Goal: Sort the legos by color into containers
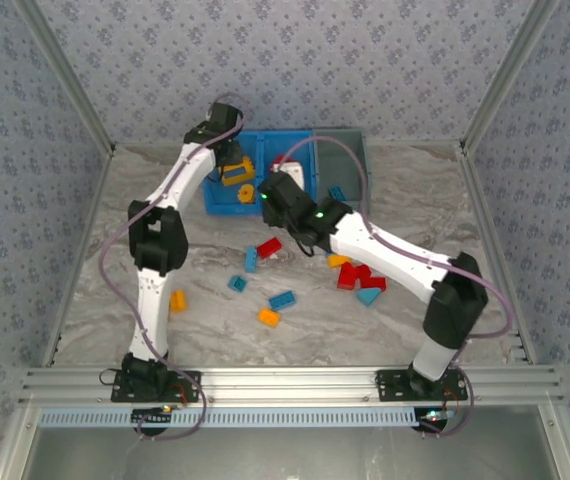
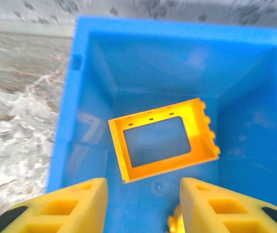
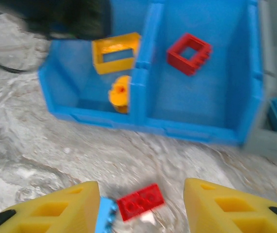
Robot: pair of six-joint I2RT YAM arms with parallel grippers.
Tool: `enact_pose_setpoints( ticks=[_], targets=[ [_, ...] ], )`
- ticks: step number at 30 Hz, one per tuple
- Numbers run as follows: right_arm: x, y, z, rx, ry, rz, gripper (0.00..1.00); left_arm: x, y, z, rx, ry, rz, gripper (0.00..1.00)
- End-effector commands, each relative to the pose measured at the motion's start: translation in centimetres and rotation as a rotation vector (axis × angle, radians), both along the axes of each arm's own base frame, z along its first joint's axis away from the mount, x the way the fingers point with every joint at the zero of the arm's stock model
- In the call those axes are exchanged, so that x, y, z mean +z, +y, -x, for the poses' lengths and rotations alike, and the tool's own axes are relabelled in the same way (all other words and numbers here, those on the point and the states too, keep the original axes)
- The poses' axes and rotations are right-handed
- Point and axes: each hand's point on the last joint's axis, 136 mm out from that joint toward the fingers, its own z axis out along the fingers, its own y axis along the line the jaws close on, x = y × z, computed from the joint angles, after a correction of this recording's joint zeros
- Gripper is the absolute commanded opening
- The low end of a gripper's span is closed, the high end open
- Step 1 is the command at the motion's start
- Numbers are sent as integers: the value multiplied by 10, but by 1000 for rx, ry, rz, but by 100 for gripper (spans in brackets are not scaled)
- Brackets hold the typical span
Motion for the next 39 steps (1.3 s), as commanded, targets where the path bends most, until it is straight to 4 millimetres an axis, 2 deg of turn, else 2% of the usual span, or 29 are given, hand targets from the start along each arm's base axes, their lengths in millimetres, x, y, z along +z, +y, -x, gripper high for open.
enact_pose_setpoints(
  ticks=[1, 4, 7, 10, 14, 17, 20, 23, 26, 35, 39],
  targets=[
    [-25, -68, 18, -191, 116, 36, 54, 95, -13, 32, -23, -168, 68, 46],
    [-64, -106, 30, -233, 262, 40, 56, 121, -32, 72, -99, -202, 111, 47],
    [-98, -119, 33, -160, 373, 71, 65, 120, -58, 130, -224, -193, 195, 59],
    [-124, -125, 32, -85, 462, 134, 74, 106, -85, 194, -342, -178, 232, 67],
    [-147, -132, 22, -92, 535, 117, 75, 72, -109, 273, -450, -115, 270, 68],
    [-161, -132, 9, -110, 555, 32, 75, 44, -118, 320, -490, -70, 291, 68],
    [-176, -130, -2, -127, 585, 9, 76, 28, -121, 353, -514, -46, 279, 68],
    [-188, -122, -12, -109, 592, 8, 78, 22, -120, 371, -518, -43, 284, 68],
    [-197, -119, -10, -84, 609, 49, 80, 18, -116, 375, -507, -34, 271, 68],
    [-206, -124, -7, -44, 591, 168, 84, 23, -117, 373, -511, -49, 261, 68],
    [-208, -121, -7, -41, 600, 158, 78, 21, -120, 372, -515, -39, 254, 68]
  ],
)
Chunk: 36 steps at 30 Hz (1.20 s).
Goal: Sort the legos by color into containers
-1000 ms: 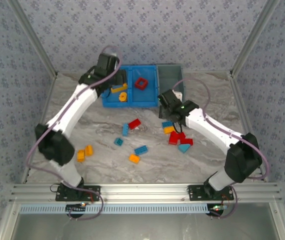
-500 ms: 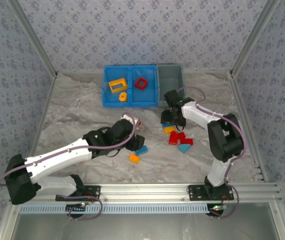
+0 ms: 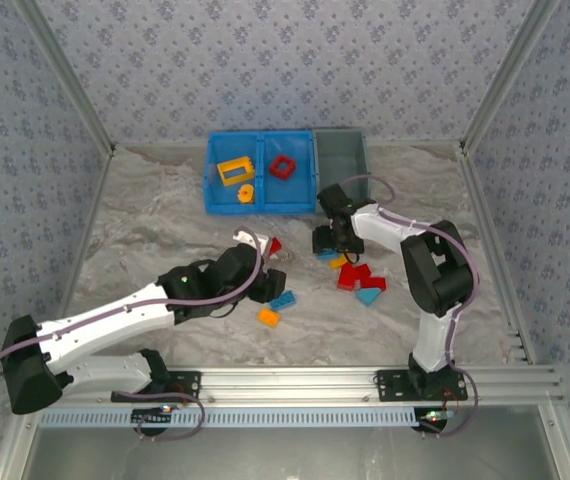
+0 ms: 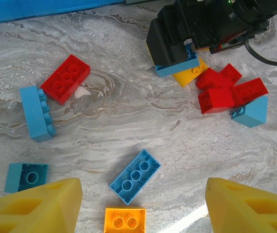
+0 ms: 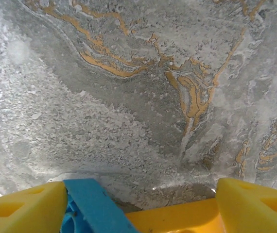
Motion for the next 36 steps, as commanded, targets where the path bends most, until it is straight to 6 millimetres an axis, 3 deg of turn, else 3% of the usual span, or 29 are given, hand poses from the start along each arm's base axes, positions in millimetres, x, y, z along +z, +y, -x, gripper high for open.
enact_pose_setpoints(
  ticks=[1, 7, 10, 16, 22, 29, 33, 36],
  targets=[
    [-3, 0, -3, 14, 11, 22, 76, 9, -5, -4, 12, -19, 13, 68],
    [0, 4, -6, -17, 6, -17, 65, 7, -6, -3, 12, -9, 20, 68],
    [4, 4, -10, -44, -2, -49, 55, 5, -7, -3, 13, -7, 20, 68],
    [24, 10, -12, -83, -32, -114, 38, 4, -9, -3, 9, -7, 21, 67],
    [42, 8, -13, -120, -76, -140, 31, 5, -12, -2, 4, -9, 22, 67],
    [48, 10, -15, -98, -89, -113, 32, 4, -13, -3, 5, -12, 15, 66],
    [48, 11, -11, -63, -98, -69, 47, 8, -9, -3, 13, -19, 17, 66],
    [48, 24, -4, -54, -85, -93, 62, 11, -3, -1, 28, -27, 15, 66]
  ],
)
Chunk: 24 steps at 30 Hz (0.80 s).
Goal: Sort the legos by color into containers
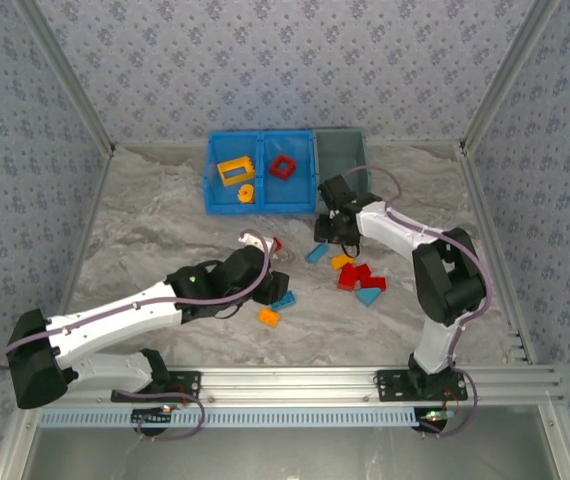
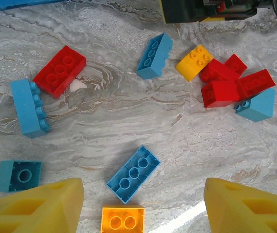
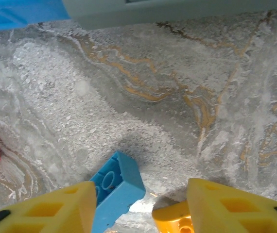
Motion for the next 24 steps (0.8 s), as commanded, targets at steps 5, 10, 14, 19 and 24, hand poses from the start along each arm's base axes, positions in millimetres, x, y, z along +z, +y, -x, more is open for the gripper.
enact_pose_setpoints(
  ticks=[5, 10, 14, 19, 24],
  targets=[
    [0, 21, 19, -138, 53, -73, 70, 21, 16, 2, 51, -54, 36, 66],
    [-4, 28, 25, -294, 71, -162, 69, 17, 28, 8, 63, -49, 40, 67],
    [-15, 23, 32, -408, 122, -178, 65, 19, 26, 14, 24, -54, 60, 67],
    [-31, 25, 34, -460, 149, -225, 65, 28, 12, 29, -111, -78, 162, 68],
    [-48, 29, 30, -484, 170, -278, 59, 35, 18, 40, -165, -115, 219, 69]
  ],
)
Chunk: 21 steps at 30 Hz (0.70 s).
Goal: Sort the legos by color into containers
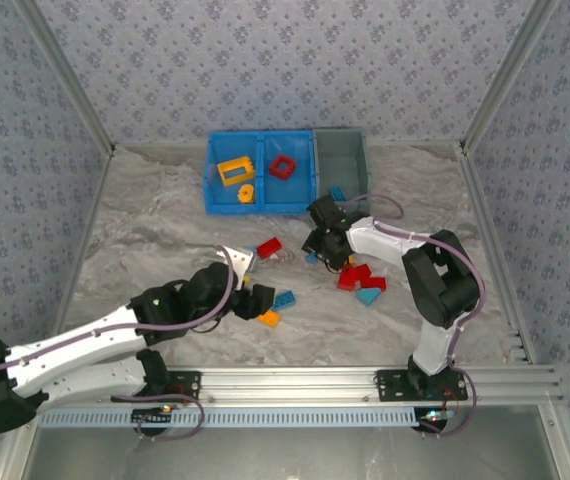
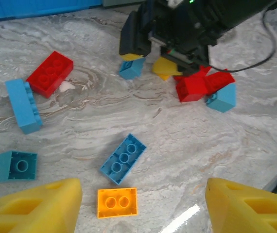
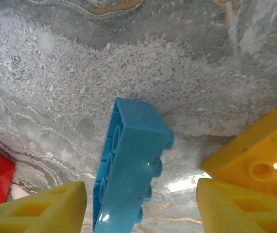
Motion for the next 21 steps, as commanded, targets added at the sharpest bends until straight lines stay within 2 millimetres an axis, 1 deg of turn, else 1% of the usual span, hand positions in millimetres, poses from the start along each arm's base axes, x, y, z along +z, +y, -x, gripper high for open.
enact_pose_setpoints(
  ticks=[1, 4, 6, 7, 8, 9, 11, 13, 14, 15, 17, 18, 19, 21],
  targets=[
    [-13, 3, -5, -65, 17, -49, 58, 16, -3, 8, -64, -53, 73, 69],
    [-16, 5, -8, -73, 14, -54, 49, 16, 6, 9, -45, -64, 86, 70],
    [-15, 4, -12, -80, -2, -54, 39, 15, 8, 10, -39, -67, 96, 70],
    [-13, 4, -13, -79, -10, -51, 36, 14, 8, 10, -39, -65, 97, 75],
    [-8, 4, -16, -72, -31, -44, 32, 14, 8, 10, -38, -65, 99, 76],
    [-2, 2, -18, -65, -54, -26, 28, 15, 7, 9, -38, -66, 102, 77],
    [16, -4, -23, -55, -101, 18, 25, 18, 4, 7, -35, -71, 104, 78],
    [42, -16, -31, -34, -164, 90, 24, 27, -2, 3, -34, -82, 110, 81],
    [56, -23, -35, -25, -193, 124, 24, 31, -7, 1, -36, -87, 108, 85],
    [70, -33, -39, -8, -224, 176, 24, 35, -12, -3, -32, -92, 97, 86],
    [90, -50, -51, 24, -263, 259, 24, 42, -23, -11, -32, -100, 79, 87],
    [95, -60, -55, 50, -254, 306, 25, 45, -30, -16, -29, -103, 69, 87],
    [103, -65, -64, 74, -270, 333, 24, 47, -36, -20, -25, -103, 64, 87],
    [110, -72, -82, 130, -283, 401, 25, 52, -47, -30, -14, -101, 78, 88]
  ],
)
